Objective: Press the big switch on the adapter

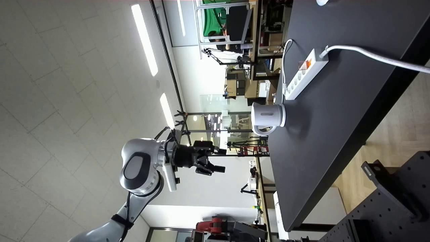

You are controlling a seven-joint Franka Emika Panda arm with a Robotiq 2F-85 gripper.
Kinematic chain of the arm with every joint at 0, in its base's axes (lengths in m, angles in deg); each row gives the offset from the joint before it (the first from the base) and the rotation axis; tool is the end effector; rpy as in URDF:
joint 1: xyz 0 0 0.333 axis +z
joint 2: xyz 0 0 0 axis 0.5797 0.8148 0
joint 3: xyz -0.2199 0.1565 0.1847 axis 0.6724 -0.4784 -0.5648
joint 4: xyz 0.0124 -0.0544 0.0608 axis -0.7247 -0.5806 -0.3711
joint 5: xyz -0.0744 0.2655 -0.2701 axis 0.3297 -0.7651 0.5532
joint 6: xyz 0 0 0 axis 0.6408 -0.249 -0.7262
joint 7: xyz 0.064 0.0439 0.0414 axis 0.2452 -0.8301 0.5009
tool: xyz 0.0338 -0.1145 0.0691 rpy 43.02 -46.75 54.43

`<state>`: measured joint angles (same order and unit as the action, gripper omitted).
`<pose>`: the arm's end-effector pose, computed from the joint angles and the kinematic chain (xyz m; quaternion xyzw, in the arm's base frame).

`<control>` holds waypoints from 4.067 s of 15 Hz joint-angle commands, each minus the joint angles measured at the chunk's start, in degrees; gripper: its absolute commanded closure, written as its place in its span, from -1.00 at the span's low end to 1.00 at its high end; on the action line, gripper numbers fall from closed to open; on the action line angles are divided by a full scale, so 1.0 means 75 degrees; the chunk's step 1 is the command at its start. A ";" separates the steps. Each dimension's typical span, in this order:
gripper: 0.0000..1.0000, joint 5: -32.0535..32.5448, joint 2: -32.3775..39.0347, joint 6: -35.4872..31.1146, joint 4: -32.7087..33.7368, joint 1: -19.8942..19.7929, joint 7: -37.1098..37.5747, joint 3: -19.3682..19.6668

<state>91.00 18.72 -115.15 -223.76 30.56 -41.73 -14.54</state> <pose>0.3118 -0.1009 0.4243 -0.9978 -0.0386 0.0333 0.0427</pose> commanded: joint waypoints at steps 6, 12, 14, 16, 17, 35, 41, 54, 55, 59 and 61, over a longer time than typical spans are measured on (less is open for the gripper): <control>-1.00 0.0040 0.1278 -0.2173 0.0796 -0.0189 -0.0387 0.0298; -1.00 0.0014 0.1542 -0.2066 0.0965 -0.0318 -0.0317 0.0232; -1.00 0.0014 0.1644 -0.2055 0.1039 -0.0330 -0.0316 0.0231; -1.00 0.0014 0.1661 -0.2051 0.1050 -0.0330 -0.0316 0.0229; -1.00 0.0014 0.1661 -0.2050 0.1050 -0.0331 -0.0316 0.0229; -1.00 -0.0622 0.3427 -0.4172 0.2232 -0.0335 -0.0188 0.0458; -1.00 -0.1549 0.4996 -0.4503 0.3773 -0.0589 -0.0707 0.0605; 0.29 -0.2205 0.6902 -0.4451 0.5414 -0.1591 -0.0757 -0.0139; 0.42 -0.2204 0.7006 -0.4439 0.5485 -0.1602 -0.0752 -0.0176; 0.50 -0.2204 0.7088 -0.4352 0.5607 -0.1628 -0.0749 -0.0186; 0.50 -0.2205 0.7088 -0.4339 0.5624 -0.1635 -0.0750 -0.0184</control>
<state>73.70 71.99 -147.72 -181.62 19.71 -47.89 -14.40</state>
